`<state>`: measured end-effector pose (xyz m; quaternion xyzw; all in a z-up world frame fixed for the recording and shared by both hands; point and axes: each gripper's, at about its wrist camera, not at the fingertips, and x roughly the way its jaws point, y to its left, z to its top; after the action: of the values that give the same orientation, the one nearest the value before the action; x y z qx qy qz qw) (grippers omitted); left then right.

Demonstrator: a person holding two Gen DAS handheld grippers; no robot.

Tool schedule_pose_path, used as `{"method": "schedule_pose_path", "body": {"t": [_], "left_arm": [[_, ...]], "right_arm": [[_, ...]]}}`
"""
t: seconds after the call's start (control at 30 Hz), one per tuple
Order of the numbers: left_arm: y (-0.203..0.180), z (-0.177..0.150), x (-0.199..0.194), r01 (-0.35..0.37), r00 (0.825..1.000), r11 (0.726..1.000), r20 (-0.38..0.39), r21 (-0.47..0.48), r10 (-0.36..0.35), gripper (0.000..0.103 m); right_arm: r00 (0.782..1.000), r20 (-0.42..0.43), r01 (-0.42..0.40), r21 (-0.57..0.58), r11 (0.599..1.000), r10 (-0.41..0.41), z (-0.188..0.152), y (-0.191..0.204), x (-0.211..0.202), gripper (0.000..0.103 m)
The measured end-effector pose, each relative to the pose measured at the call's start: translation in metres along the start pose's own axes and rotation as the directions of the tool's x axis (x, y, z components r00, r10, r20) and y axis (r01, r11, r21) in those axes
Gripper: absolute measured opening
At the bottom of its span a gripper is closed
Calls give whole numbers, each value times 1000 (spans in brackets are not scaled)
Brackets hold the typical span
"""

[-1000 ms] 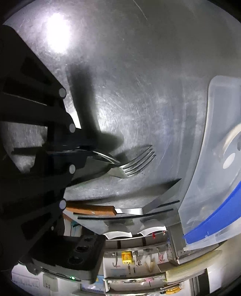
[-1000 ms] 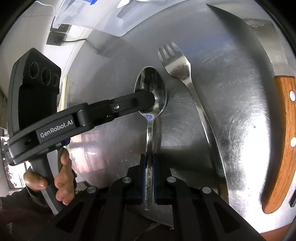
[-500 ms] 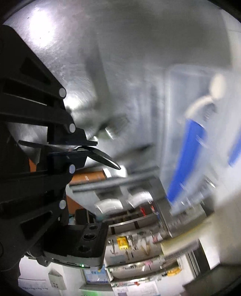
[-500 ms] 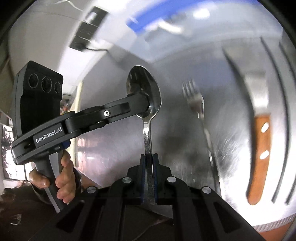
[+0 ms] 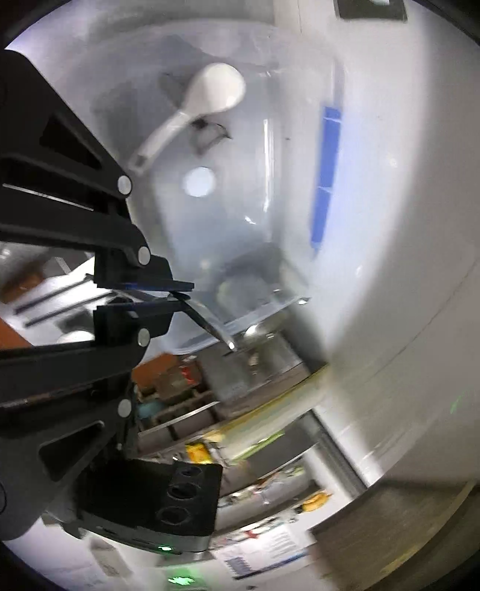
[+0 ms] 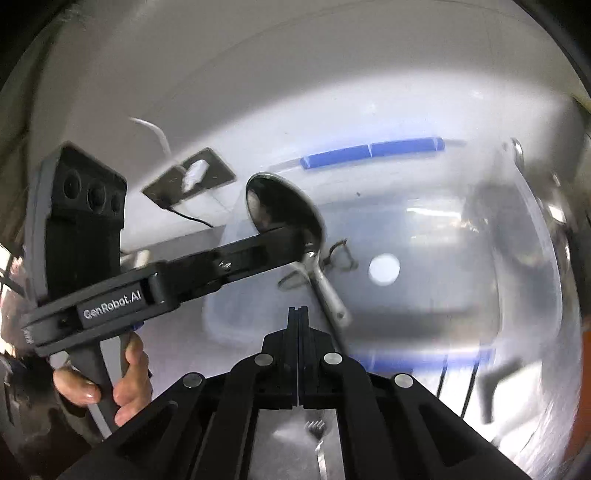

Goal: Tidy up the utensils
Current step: 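Lift the spoon into the clear box and open the right gripper, then move the right gripper to the steel fork and close on its handle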

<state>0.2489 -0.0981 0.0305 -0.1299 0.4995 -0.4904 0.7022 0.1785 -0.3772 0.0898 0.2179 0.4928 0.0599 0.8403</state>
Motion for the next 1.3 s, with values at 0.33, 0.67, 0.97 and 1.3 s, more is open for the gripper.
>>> {"method": "schedule_pose_path", "body": {"t": [0.33,0.67,0.97,1.3], "left_arm": [[94,40,106,-158,959,974,-261,-160,112,0],[115,42,122,-321,915,941,-294,-110,278,0],[1,12,-14,-213,975,953,-18,216,223,72],[31,-150,-65,-127,982,989,-128,74,136,96]], "right_arm": [[954,-300,37,63,997,-17,51,-85,122,49],[913,-408,65,138,988,-3,49,-124,178,32],[997,-62,-52,-124,991,44,-35,-38,3,41],[896,-355,159,-304,939,-266,-231,-2,93,47]]}}
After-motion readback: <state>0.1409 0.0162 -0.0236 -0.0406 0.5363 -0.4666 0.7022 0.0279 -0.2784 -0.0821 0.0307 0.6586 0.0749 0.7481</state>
